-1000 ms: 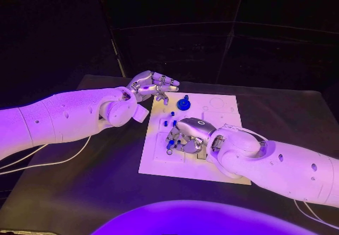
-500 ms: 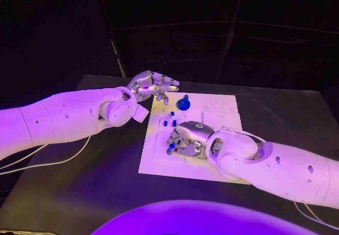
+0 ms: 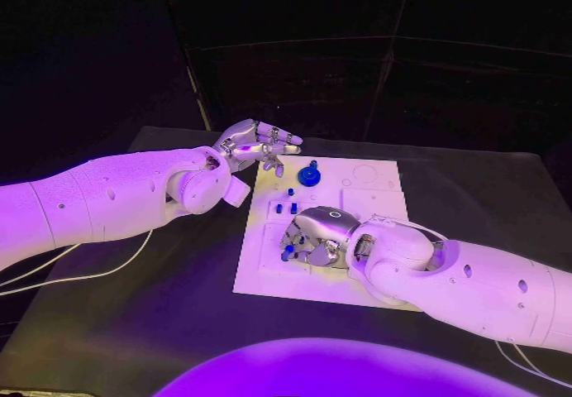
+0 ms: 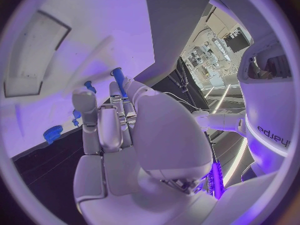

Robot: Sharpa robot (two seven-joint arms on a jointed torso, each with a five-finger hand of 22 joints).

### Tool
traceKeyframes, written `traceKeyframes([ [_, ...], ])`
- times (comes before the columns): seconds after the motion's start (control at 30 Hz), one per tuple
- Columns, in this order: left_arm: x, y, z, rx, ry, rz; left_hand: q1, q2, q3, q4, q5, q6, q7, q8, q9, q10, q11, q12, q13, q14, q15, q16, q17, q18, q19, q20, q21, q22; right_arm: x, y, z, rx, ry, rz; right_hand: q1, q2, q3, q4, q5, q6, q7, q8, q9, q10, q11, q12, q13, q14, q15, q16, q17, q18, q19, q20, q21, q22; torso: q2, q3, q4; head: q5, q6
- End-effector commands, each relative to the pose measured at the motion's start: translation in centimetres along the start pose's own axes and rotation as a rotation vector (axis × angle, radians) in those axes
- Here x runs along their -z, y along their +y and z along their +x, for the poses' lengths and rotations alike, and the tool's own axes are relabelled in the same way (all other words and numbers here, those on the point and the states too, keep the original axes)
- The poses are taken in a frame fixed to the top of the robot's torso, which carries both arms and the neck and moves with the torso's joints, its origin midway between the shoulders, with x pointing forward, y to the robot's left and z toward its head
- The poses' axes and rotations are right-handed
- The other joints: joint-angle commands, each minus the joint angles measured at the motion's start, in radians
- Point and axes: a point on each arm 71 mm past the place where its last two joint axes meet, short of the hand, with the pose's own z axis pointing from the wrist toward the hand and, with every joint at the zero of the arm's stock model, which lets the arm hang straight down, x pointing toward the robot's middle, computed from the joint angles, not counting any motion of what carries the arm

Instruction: Assemble the parts on the task board

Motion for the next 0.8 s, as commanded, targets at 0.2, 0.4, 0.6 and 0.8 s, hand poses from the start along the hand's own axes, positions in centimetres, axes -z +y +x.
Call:
traceKeyframes([
  [0.2, -0.03, -0.13, 0.1, 0.007, 0.007, 0.006, -0.008, 0.0, -0.006, 0.002, 0.003, 0.004, 0.001, 0.006, 0.0, 0.0, 0.002, 0.007, -0.001, -0.006, 0.003, 0.001, -0.001, 0.013, -0.005, -0.001, -0.003, -0.001, -0.22, -0.1, 0.07, 0.05, 0.007, 0.01, -0.002, 0.0, 0.006, -0.001, 0.007, 0.008, -0.002, 0.004, 0.001, 0.007, -0.002, -0.005, 0.001, 0.038, -0.006, 0.002, -0.003, -0.009, -0.004, 0.001, 0.0, -0.002, 0.0, 0.0, 0.0004, 0.001, 0.0],
  [0.4, 0.03, -0.13, 0.04, 0.007, 0.006, 0.005, -0.008, 0.0, -0.006, 0.002, 0.003, 0.004, 0.001, 0.006, 0.0, 0.0, 0.002, 0.007, -0.001, -0.006, 0.003, 0.001, -0.001, 0.013, -0.005, -0.001, -0.003, -0.001, -0.44, 0.02, 0.17, 0.074, 0.012, 0.013, -0.002, 0.0, 0.006, -0.001, 0.007, 0.008, -0.002, 0.004, 0.001, 0.007, -0.002, -0.005, 0.001, 0.038, -0.006, 0.002, -0.003, -0.009, -0.004, 0.001, 0.0, -0.002, 0.0, -0.0001, -0.001, 0.002, -0.001],
  [0.6, 0.04, -0.13, 0.03, 0.007, 0.006, 0.004, -0.009, 0.0, -0.008, 0.002, 0.002, 0.003, 0.001, 0.006, 0.0, 0.0, 0.003, 0.007, -0.001, -0.007, 0.003, 0.002, -0.002, 0.013, -0.005, -0.001, -0.004, -0.001, -0.63, 0.33, 0.33, 0.09, 0.027, 0.004, -0.007, -0.008, 0.007, -0.005, 0.006, 0.007, -0.001, 0.002, 0.001, 0.007, -0.001, -0.009, 0.001, 0.037, -0.005, 0.001, -0.005, -0.009, -0.007, 0.001, -0.001, -0.004, 0.0, -0.0005, -0.001, 0.001, -0.001],
  [0.8, 0.06, -0.13, 0.02, 0.007, 0.005, 0.004, -0.009, 0.0, -0.008, 0.002, 0.002, 0.003, 0.001, 0.006, 0.0, 0.0, 0.003, 0.007, -0.001, -0.007, 0.003, 0.002, -0.002, 0.013, -0.005, -0.001, -0.004, -0.001, -0.76, 0.68, 0.56, 0.088, 0.047, -0.014, -0.031, -0.025, 0.001, -0.006, 0.012, 0.001, 0.002, 0.0, -0.001, 0.005, 0.002, -0.019, 0.001, 0.035, -0.002, -0.001, -0.011, -0.007, -0.014, 0.004, -0.004, -0.011, 0.0, -0.0001, 0.0002, 0.0, -0.002],
])
